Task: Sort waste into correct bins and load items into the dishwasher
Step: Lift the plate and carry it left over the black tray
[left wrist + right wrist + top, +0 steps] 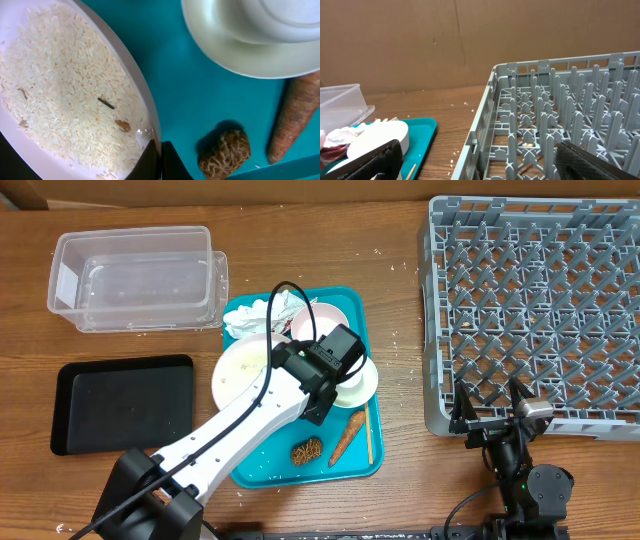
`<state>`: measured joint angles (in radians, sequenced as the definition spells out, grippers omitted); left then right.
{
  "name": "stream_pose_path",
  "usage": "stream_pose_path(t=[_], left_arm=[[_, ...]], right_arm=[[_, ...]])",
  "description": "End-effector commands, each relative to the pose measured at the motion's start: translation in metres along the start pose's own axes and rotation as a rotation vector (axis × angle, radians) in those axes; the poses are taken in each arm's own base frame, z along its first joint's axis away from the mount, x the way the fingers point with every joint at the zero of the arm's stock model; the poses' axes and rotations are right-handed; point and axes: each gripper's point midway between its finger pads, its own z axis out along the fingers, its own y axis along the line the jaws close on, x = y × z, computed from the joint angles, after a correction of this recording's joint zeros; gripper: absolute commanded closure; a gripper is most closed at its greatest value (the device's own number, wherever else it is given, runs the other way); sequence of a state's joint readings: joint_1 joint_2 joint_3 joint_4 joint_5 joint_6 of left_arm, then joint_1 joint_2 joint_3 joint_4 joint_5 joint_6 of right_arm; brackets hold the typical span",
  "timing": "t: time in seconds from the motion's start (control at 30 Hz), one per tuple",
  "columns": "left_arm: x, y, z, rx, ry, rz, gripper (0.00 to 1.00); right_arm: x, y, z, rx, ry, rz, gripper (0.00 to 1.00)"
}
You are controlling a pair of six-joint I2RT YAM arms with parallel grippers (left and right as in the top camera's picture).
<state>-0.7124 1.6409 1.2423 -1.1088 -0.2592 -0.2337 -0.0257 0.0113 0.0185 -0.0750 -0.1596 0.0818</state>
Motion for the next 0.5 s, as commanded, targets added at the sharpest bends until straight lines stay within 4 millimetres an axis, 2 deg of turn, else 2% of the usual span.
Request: stream_pose_path(t=[0.0,0.1,0.27,0.47], left_arm=[[-0.015,0.014,-0.012,-0.056,-0.047,-0.106,0.96],[-0.020,0.017,-0.017,-0.066,-0.063,-0.149,0.96],[-0.023,0.034,-0.024,-0.096,-0.070,-0.242,0.96],[-0.023,0.070,-0.028,-0.109,-0.054,-0.411,0.96]], right_arm=[[0.002,-0.001,0.000,0.004,-0.001,0.000,0.00],[0.002,-0.001,0.000,0.004,-0.002,-0.001,0.00],[0.002,-0.001,0.000,0.004,-0.001,0.000,0.00],[0.002,-0.001,0.000,0.004,-0.001,0.000,0.00]])
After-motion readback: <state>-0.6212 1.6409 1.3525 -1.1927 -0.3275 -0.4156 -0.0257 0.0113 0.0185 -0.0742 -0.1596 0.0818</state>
